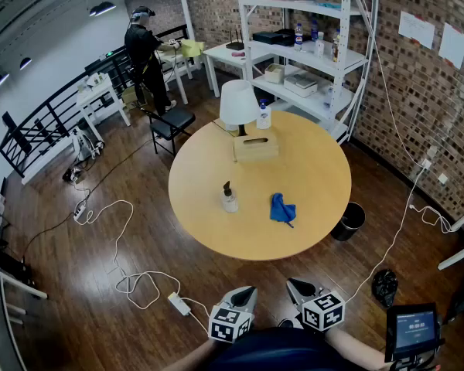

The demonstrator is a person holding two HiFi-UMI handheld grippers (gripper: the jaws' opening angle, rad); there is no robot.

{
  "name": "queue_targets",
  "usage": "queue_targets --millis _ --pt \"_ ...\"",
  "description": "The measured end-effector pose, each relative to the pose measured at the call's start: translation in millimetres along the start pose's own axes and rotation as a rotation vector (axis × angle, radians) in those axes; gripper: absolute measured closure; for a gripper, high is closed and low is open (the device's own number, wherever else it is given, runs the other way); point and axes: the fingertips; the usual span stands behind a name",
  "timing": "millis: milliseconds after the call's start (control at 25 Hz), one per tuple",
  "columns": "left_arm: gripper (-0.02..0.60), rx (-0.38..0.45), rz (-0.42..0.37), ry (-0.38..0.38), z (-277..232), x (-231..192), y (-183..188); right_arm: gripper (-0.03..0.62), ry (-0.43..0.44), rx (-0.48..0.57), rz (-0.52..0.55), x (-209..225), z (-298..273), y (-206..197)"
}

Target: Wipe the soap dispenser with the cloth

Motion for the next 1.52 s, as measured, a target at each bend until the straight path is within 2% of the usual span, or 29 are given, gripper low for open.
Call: queue_targets --millis 200,320,480,600,800,920,1160,1240,1280,1320,1360,1440,1520 --pt "0.578 0.007 -0.033 -0.040 -15 32 11 0.583 0.006 -0.003 -0.022 23 15 1" --pt "0.578 0.024 -0.054 -0.022 -20 41 20 0.583 0.016 -0.006 -0.041 33 19 4" --pt "0.578 0.017 -0.047 0.031 -19 32 21 0.583 0.043 -0.019 -0.069 36 13 6" --pt "0.578 -0.010 -0.008 0.070 -21 18 10 0.583 0.055 -0.049 -0.072 39 0 1" --pt "0.578 -0.012 0.013 0.055 -45 -11 18 0.583 0.036 -0.066 -0.073 51 -32 16" --pt "0.578 -0.001 0.009 0.021 -66 -38 30 0.583 -0.017 -0.049 -0.095 66 -55 35" --pt "0.573 0.049 -0.003 -0.015 -106 -128 76 0.583 -0.148 -0.007 -0.099 91 -117 88" --pt "0.530 0.046 -0.030 -0.036 -116 -159 90 0.582 -0.216 -0.004 -0.086 104 -142 103" --pt "0.488 0.034 -0.050 -0.042 -123 -175 93 0.578 -0.255 -0.008 -0.081 113 -155 108" --pt "0.439 0.015 -0.076 -0.040 -129 -192 94 0.554 -0.295 -0.015 -0.078 124 -168 111" --pt "0.396 -0.007 -0.107 -0.028 -135 -209 94 0.495 -0.335 -0.029 -0.076 136 -180 111" --pt "0.352 -0.054 -0.183 0.015 -145 -241 87 0.429 -0.411 -0.074 -0.067 165 -201 105" --pt "0.317 -0.101 -0.248 0.056 -154 -268 81 0.397 -0.473 -0.140 -0.044 196 -221 92"
Point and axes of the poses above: the fingertips, and each gripper's own axes: z backward along the fingers, x to its right, y out of its top, and after that the axes turned 10 degrees about -z, right-handed
